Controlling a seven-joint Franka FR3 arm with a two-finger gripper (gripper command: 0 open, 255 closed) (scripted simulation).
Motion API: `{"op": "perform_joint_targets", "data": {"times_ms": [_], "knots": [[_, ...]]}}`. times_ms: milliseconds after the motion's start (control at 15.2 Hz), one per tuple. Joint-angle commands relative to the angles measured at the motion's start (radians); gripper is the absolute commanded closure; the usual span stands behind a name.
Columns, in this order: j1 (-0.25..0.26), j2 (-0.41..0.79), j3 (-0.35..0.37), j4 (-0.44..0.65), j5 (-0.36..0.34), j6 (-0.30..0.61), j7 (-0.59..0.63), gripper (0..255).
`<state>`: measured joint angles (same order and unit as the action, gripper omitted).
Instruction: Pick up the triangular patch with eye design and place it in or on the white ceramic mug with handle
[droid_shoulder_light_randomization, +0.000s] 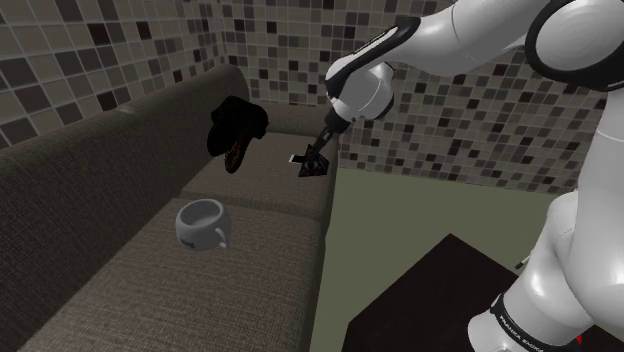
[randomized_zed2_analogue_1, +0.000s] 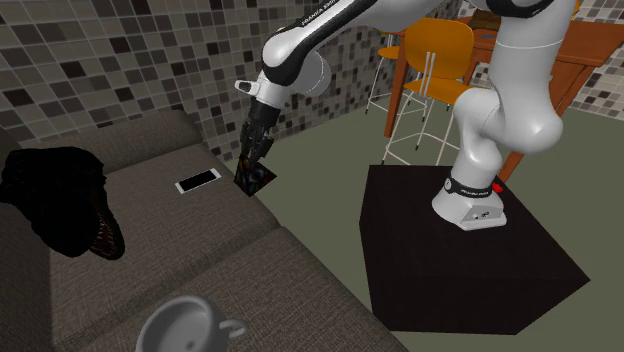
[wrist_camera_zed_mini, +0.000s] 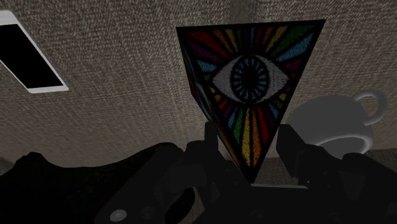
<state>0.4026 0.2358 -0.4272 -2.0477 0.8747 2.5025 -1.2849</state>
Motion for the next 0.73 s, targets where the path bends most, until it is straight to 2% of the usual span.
{"op": "perform_joint_targets", "data": {"times_ms": [0,660], "knots": [[0.018,-0.008,0.003,0.001,-0.017,0.007,0.033,255],[0.171,0.063,0.063,0.095,-0.086,0.097,0.289,255]]}}
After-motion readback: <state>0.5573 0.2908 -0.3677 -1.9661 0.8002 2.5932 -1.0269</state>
